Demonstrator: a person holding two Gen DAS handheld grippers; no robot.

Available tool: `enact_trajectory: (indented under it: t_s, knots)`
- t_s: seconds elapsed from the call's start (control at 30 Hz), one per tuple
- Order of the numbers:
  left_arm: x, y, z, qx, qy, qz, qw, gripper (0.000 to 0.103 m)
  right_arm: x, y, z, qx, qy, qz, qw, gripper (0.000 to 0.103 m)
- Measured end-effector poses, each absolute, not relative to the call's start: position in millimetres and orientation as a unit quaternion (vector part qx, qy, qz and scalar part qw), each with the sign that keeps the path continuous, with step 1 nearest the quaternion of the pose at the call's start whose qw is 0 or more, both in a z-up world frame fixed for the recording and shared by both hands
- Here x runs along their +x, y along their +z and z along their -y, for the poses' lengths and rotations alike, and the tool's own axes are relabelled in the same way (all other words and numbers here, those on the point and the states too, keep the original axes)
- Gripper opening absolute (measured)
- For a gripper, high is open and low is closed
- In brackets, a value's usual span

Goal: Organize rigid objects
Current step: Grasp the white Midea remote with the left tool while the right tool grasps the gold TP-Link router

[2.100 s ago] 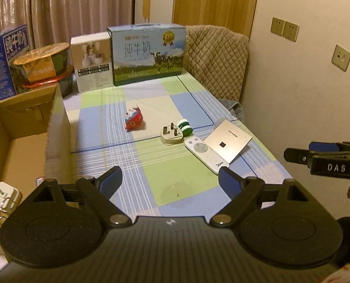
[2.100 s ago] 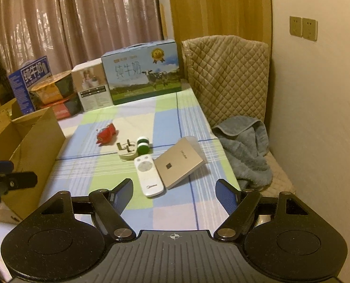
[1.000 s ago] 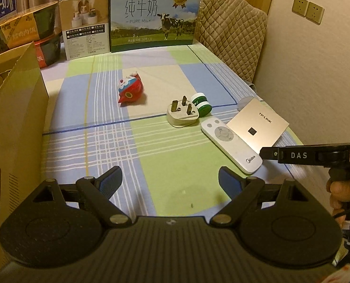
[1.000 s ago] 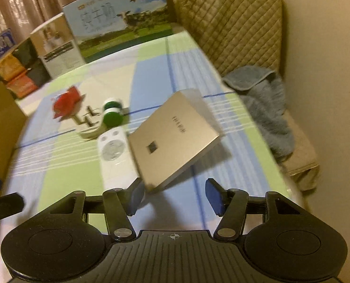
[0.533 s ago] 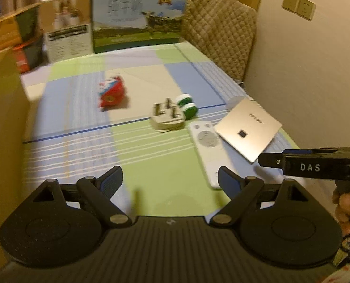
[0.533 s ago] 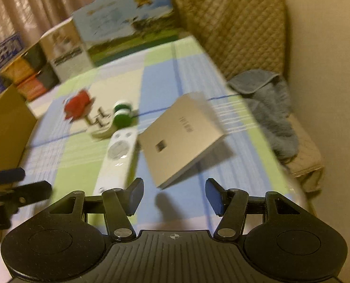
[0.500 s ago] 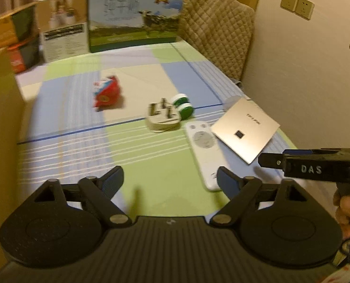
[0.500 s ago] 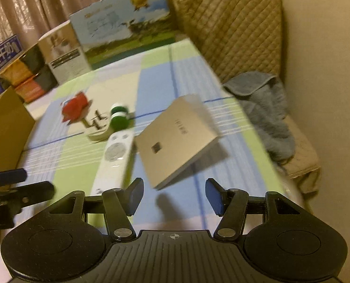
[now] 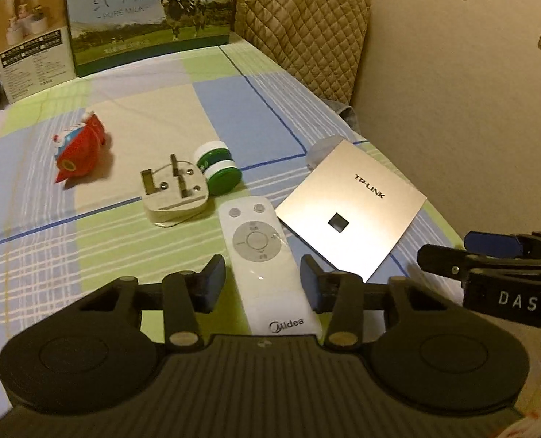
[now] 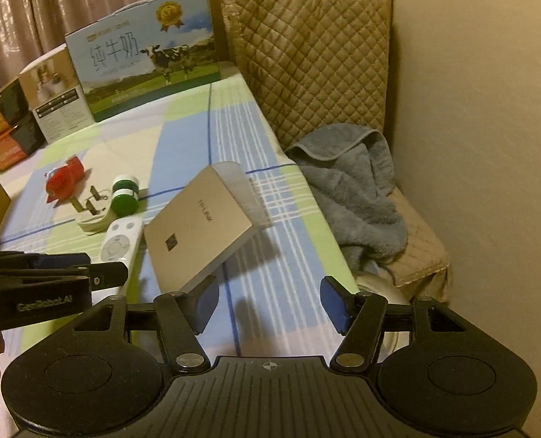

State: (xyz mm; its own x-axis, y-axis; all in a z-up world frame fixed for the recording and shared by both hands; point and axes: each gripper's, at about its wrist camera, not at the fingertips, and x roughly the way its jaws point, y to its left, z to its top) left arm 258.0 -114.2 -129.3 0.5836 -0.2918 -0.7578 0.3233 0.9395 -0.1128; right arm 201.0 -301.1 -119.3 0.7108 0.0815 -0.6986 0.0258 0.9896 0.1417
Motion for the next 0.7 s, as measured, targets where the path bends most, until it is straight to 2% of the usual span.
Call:
enact_trajectory:
  t_s: [0.2, 0.43, 0.53, 0.6, 0.7]
  knots:
    - [249, -127, 106, 0.042, -0.165, -0.423, 0.890, 0.035, 201, -116, 293, 0.050, 0.028, -0.370, 0.927, 0.059]
    - [219, -121, 58, 0.058, -0.104, -0.427, 0.896, 0.035, 193, -106, 262, -0.071, 0.073, -0.297, 0.949, 0.061]
    - [212, -120, 41, 0.043, -0.088, -0.429, 0.898, 0.035, 194, -112, 243, -0.128, 0.103, -0.283, 0.945, 0.073]
    - [211, -120, 36, 0.038, -0.086, -0.428, 0.899, 0.035, 196, -119, 231, -0.163, 0.115, -0.277, 0.940, 0.092]
    - [210, -119, 37, 0.040, -0.090, -0.421, 0.902, 0.036, 202, -129, 215, -0.225, 0.117, -0.262, 0.931, 0.094]
